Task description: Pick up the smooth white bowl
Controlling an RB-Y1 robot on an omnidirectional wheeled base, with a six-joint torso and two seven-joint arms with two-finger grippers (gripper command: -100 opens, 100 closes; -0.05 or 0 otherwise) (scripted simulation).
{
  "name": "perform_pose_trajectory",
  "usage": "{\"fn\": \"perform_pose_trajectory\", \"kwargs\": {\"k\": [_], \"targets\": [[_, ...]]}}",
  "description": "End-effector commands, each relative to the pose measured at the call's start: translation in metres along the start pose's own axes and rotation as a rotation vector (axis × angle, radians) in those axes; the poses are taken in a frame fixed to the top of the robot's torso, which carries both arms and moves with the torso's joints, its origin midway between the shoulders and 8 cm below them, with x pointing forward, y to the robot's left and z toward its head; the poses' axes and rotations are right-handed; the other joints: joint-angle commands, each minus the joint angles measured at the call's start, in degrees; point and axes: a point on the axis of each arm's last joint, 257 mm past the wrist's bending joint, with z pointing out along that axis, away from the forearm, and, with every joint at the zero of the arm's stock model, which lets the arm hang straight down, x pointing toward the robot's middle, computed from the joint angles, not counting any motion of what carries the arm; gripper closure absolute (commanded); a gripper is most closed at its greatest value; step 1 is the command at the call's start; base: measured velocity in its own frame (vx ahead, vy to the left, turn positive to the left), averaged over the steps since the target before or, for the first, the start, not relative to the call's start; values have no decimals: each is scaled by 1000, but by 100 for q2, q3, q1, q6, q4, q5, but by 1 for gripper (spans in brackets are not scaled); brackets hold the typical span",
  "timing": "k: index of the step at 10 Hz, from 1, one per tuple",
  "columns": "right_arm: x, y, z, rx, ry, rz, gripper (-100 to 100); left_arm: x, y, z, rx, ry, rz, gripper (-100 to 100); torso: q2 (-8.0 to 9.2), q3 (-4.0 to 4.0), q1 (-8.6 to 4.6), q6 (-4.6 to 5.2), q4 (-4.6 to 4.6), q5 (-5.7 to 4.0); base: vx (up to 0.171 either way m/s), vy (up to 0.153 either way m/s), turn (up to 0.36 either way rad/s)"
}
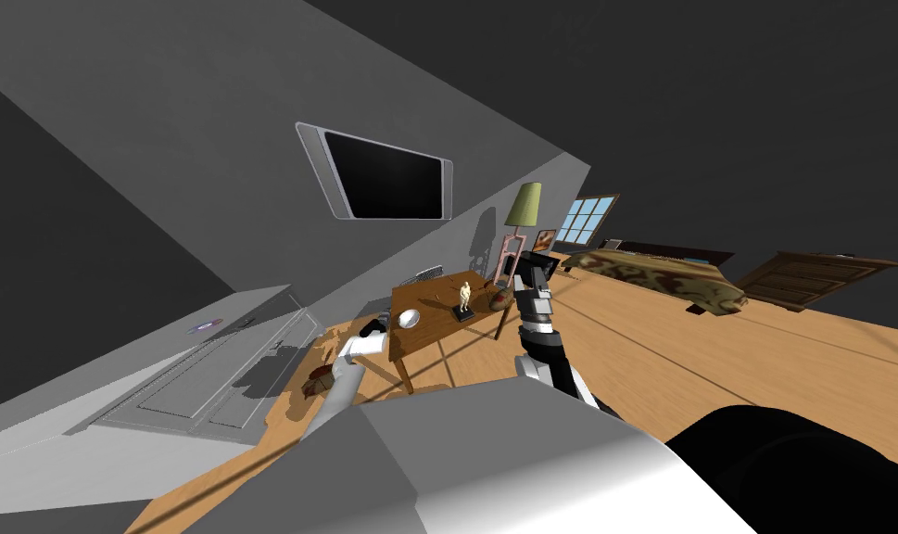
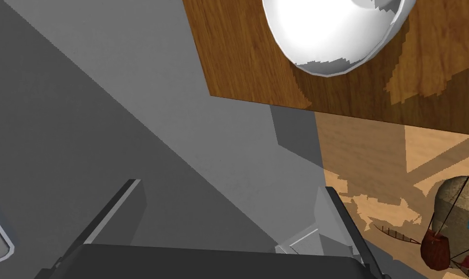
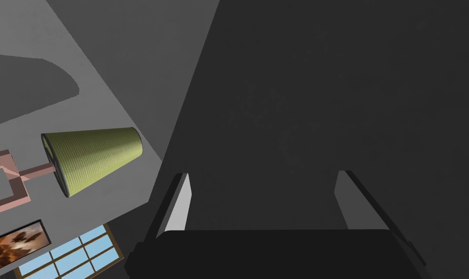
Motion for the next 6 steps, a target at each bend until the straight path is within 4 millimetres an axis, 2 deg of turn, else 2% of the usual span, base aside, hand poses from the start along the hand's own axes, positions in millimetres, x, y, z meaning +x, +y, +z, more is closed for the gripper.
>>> {"fn": "perform_pose_trajectory", "kwargs": {"k": [1, 2, 3, 4, 5, 6], "targets": [[0, 0, 0, 0, 0, 0, 0, 3, 11, 2, -38, 6, -6, -100, 0, 0, 0, 0, 0, 0, 35, -17, -12], [0, 0, 0, 0, 0, 0, 0, 9, 27, 5, -97, 16, -18, -100, 1, 0, 2, -1, 0, 0, 36, -15, -19], [0, 0, 0, 0, 0, 0, 0, 9, 28, 5, -98, 16, -18, -100, 0, 0, 3, 0, 0, 0, 33, -17, -11], [0, 0, 0, 0, 0, 0, 0, 15, 44, 7, -154, 28, -30, -100, 2, 1, 2, -1, 0, 0, 44, -22, -16], [0, 0, 0, 0, 0, 0, 0, 15, 44, 7, -156, 28, -30, -100, -1, -1, 0, -1, 0, 0, 37, -17, -11], [0, 0, 0, 0, 0, 0, 0, 22, 60, 7, -211, 39, -42, -100, 1, 0, 2, -1, 0, 0, 48, -20, -22]]}}
